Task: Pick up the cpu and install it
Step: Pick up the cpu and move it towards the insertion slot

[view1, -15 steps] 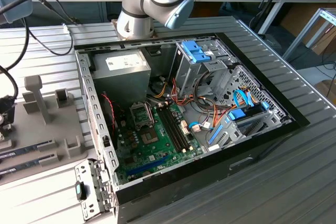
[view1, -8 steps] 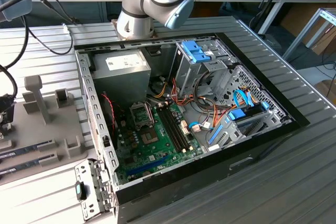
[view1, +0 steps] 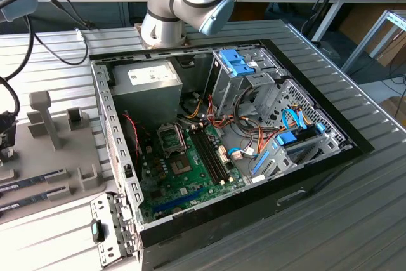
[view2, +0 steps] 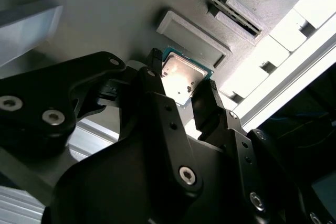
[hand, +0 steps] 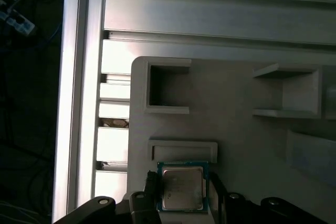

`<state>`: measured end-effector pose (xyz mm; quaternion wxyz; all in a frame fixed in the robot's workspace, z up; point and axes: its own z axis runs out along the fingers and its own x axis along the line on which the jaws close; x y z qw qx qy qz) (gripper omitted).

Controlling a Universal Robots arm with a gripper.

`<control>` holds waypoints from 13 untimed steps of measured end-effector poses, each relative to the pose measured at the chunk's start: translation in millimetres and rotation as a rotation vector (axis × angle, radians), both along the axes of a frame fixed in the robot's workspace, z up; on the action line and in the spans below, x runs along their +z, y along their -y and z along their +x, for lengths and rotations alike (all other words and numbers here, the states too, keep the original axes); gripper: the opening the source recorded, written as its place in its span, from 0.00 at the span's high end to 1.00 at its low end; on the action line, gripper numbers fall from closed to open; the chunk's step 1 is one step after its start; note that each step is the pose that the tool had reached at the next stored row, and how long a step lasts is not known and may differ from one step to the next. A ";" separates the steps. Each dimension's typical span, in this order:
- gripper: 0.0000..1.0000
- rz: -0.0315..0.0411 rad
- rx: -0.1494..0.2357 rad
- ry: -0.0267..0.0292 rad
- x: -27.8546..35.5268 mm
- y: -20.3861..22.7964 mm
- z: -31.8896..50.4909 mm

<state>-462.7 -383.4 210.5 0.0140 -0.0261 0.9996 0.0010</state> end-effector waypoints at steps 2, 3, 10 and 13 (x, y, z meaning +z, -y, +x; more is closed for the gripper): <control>0.53 0.0004 0.000 0.0000 2.0 0.0 0.0; 0.53 0.0006 0.000 0.0000 2.7 0.0 0.0; 0.53 0.0013 0.000 -0.0001 8.2 0.0 0.0; 0.53 0.0017 0.000 0.0000 10.4 0.0 0.0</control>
